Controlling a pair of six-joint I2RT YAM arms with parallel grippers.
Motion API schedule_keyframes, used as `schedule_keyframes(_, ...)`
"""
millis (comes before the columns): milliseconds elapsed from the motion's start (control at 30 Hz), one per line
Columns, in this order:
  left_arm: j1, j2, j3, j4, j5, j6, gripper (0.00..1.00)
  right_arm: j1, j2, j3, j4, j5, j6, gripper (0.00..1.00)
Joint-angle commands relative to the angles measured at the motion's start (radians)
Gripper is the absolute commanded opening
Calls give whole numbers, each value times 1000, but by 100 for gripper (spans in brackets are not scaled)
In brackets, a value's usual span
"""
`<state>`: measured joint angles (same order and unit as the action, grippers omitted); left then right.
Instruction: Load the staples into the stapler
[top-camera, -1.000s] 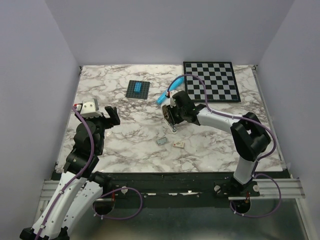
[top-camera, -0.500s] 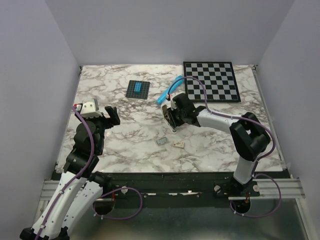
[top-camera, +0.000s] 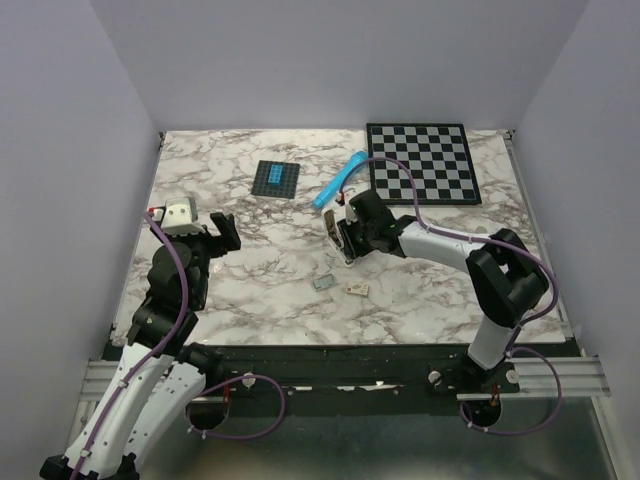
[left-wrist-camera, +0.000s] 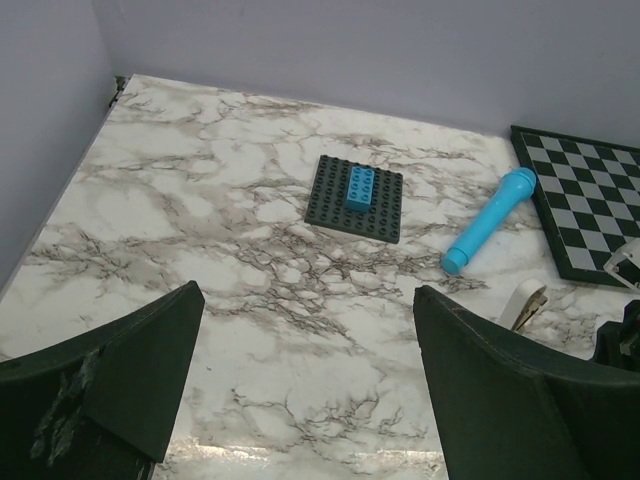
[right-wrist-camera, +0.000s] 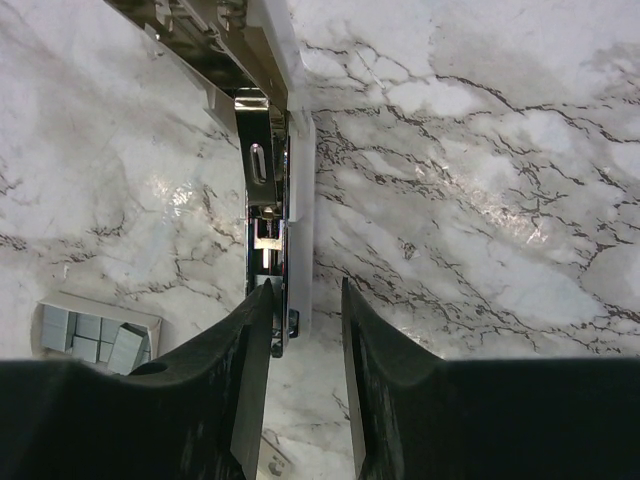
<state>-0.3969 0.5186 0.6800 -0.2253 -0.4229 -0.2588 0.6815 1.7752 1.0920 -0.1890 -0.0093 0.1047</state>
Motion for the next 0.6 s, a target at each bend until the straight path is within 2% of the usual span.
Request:
schedule_keyframes(0, 7, 6, -7, 24, 39, 3, 94, 0, -51, -12, -26, -4, 3, 41)
schedule_keyframes(233, 7, 14, -29, 55, 143, 55, 95, 1, -151, -55, 38, -35, -8, 41)
schedule_keyframes(367, 9, 64, -46, 98, 308, 115, 98, 0, -209, -161, 214, -76, -31, 42)
schedule_keyframes(533, 7, 216, -8, 148, 473, 99, 99, 1, -258, -363, 416, -121, -27, 43)
schedule_keyframes(567, 7, 242, 7, 161, 487, 92, 99, 0, -266, -394, 501, -121, -22, 43)
